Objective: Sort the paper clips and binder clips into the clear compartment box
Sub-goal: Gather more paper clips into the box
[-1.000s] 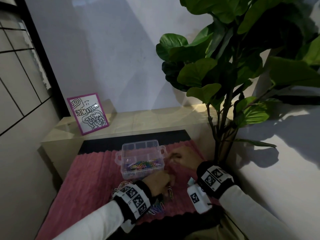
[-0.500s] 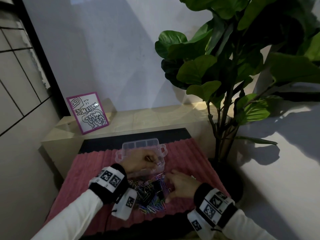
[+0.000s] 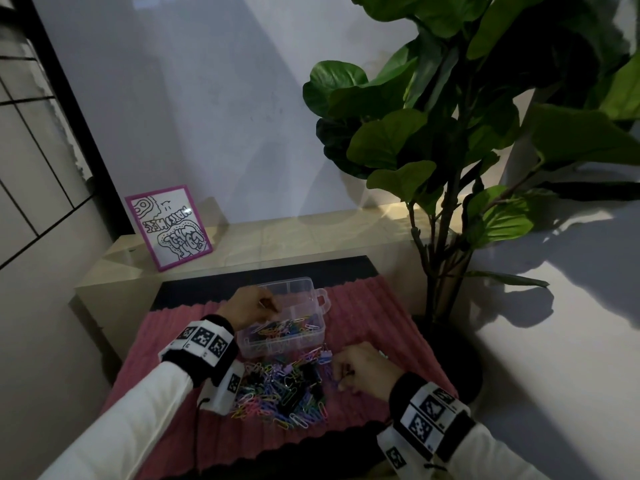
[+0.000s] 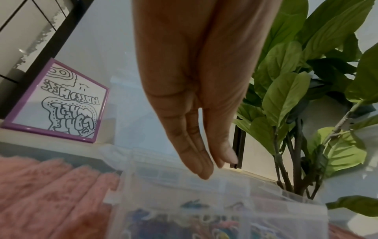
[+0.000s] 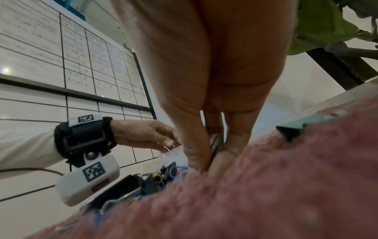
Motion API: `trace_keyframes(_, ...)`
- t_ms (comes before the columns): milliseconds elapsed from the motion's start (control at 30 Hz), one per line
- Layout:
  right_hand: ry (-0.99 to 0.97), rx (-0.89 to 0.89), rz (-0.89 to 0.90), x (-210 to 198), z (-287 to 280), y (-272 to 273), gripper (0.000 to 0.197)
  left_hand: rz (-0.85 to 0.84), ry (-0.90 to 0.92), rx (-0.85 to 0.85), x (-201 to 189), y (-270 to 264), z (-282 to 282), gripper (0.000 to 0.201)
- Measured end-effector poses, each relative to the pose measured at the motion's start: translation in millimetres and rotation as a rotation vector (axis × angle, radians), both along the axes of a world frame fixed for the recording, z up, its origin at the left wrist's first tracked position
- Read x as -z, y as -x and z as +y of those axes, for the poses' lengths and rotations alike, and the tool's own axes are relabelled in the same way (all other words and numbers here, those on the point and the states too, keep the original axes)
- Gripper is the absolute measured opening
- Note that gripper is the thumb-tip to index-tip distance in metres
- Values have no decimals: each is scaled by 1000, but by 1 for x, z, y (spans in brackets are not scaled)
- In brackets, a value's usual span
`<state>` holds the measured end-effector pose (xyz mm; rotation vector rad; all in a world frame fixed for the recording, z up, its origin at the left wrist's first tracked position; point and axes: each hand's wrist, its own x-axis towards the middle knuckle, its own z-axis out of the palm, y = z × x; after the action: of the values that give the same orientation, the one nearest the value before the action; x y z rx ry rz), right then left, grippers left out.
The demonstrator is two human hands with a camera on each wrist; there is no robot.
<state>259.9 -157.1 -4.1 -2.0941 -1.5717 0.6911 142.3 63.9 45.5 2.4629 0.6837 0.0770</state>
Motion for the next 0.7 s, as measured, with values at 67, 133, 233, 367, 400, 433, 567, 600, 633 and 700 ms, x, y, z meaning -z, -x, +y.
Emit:
trace_keyframes(67, 22, 39, 87, -2, -1, -3, 7, -30, 12, -8, 0, 4, 0, 19)
trace_keyframes(133, 37, 63, 162, -9, 0, -6, 8, -65, 16, -18, -4, 10, 0, 22)
trace_keyframes(233, -1, 83, 178, -24, 8, -12, 8, -108, -5, 25, -11, 21, -9, 21)
trace_keyframes(367, -101, 80, 177, -50, 32, -22, 10, -25, -54, 260, -7, 35, -37, 17)
trace_keyframes(400, -119, 79, 163, -56, 41, -23, 10, 4, -49, 315, -3, 37, -43, 16)
trace_keyframes(433, -136, 86, 152, -60, 50, -25, 9, 26, -48, 354, 1, 38, -48, 15)
trace_keyframes(567, -135, 137, 82, -64, 78, -24, 9, 19, -90, 400, 9, 31, -63, 17)
trace_keyframes(600, -121, 129, 73, -62, 82, -23, 12, 19, -105, 402, 11, 28, -65, 18)
trace_keyframes(633, -107, 117, 54, -61, 84, -22, 14, 23, -110, 402, 12, 25, -67, 19)
trace_keyframes(700, -98, 107, -5, -58, 84, -20, 20, 31, -137, 406, 14, 18, -71, 19)
